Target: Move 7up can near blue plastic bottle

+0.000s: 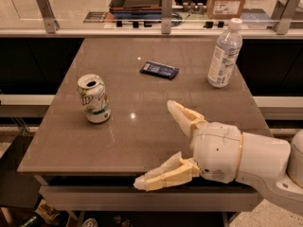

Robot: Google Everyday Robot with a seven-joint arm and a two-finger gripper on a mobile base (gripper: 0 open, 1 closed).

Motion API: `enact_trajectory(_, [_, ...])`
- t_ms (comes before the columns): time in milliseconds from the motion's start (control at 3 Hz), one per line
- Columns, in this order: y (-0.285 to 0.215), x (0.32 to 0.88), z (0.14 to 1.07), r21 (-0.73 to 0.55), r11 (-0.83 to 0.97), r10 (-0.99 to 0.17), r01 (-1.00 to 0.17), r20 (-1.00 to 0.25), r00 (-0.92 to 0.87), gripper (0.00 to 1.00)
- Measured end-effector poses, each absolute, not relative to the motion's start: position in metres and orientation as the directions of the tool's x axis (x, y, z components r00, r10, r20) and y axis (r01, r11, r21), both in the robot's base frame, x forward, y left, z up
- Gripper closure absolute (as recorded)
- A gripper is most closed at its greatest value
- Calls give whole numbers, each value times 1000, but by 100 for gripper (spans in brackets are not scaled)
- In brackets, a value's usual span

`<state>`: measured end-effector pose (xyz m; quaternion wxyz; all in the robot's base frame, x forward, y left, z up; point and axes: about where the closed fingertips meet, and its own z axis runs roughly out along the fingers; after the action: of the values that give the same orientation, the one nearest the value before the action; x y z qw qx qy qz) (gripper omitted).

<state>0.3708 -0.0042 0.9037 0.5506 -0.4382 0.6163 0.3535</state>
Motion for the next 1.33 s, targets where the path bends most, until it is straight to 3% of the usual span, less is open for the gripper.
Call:
enact_trajectory(667, [12, 379, 901, -42, 400, -175, -916, -984, -32, 0])
enact_trajectory(1333, [65, 402, 895, 30, 500, -143, -865, -983, -116, 0])
